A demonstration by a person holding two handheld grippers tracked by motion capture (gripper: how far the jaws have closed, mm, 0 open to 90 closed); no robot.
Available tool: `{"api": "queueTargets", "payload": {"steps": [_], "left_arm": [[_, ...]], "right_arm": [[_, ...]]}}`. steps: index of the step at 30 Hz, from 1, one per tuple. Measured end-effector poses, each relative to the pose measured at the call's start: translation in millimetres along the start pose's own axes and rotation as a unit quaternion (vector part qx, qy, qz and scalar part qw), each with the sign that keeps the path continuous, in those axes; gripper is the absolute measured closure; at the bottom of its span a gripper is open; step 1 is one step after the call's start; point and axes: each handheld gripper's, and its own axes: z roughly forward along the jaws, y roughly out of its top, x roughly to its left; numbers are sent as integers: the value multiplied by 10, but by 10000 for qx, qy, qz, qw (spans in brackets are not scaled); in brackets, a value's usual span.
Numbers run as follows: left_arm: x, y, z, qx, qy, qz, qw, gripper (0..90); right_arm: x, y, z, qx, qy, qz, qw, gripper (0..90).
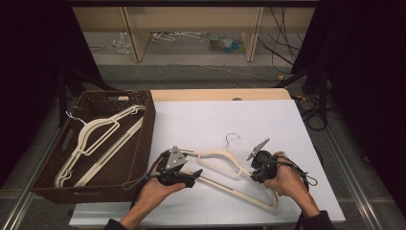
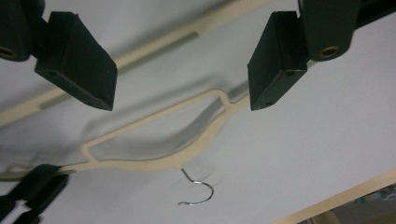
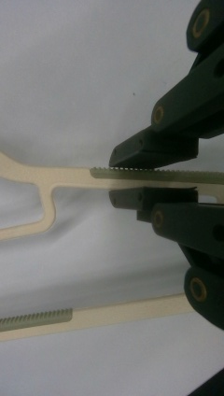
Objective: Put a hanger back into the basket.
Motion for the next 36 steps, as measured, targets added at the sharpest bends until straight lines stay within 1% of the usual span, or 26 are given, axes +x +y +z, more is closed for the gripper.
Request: {"api": "queueTargets", "payload": {"steps": [1,2,3,4,5,7,8,9,11,12,13,14,15,16,17,18,19,23,24,25,27,28,29,33,34,36], "left_arm": [[15,17,58,114,-39,56,9999,243],[25,28,128,163,-31,96,9998,243],[40,37,195,215,65,239,9995,243],[54,48,259,270,96,361,9989,243],[72,57,320,336,115,398,9986,245],[117,78,429,381,198,478,9979,258],[132,91,473,419,165,550,9975,266],[136,102,525,531,61,491,9974,276],[146,116,588,607,72,545,9966,278],[159,127,629,722,11,641,9953,278],[162,132,645,747,2,676,9949,280],[158,135,663,741,-13,655,9951,284],[152,146,694,725,-38,691,9950,291],[142,149,712,721,-29,654,9952,297],[137,160,729,754,-90,680,9948,299],[123,168,757,761,-81,650,9949,299],[116,177,777,813,-111,682,9943,303],[96,202,849,873,-182,706,9935,330],[90,203,864,876,-220,686,9935,354],[91,206,878,894,-247,712,9931,378],[96,211,901,938,-282,723,9926,399],[100,214,914,945,-325,752,9922,434],[100,218,926,953,-342,737,9921,448],[98,243,959,969,-476,824,9907,490],[97,250,956,999,-506,905,9896,509],[91,253,946,995,-606,964,9885,556]], "right_arm": [[8,-6,-12,8,-9,-16,10000,796],[13,-11,-18,-22,-10,-45,10000,796],[20,-15,-27,-12,-16,-62,10000,796],[26,-17,-35,-22,-22,-64,10000,796],[34,-18,-45,-36,-42,-64,10000,796],[44,-23,-60,-62,-51,-92,9999,796],[50,-24,-66,-44,-51,-79,9999,796],[57,-25,-72,-35,-30,-91,9999,796],[64,-25,-80,-48,-24,-105,9999,796],[65,-24,-85,-54,-36,-112,9999,796],[72,-22,-90,-42,-47,-110,9999,796],[73,-21,-92,-65,-61,-143,9999,796],[79,-19,-97,-56,-70,-145,9999,796],[86,-16,-102,-58,-53,-160,9998,796],[91,-14,-106,-60,-50,-170,9998,796],[99,-11,-110,-65,-48,-180,9998,796],[109,-6,-116,-47,-37,-196,9998,796],[133,5,-123,-67,-31,-239,9997,796],[136,6,-124,-64,-20,-241,9997,796],[139,6,-124,-74,-31,-245,9997,796],[140,7,-126,-67,-34,-278,9996,795],[145,8,-129,-68,-25,-285,9996,795],[150,10,-132,-54,-7,-283,9996,795],[166,19,-137,-85,-6,-354,9993,795],[168,20,-137,-80,-15,-374,9993,795],[168,19,-136,-85,-15,-380,9992,795]]}}
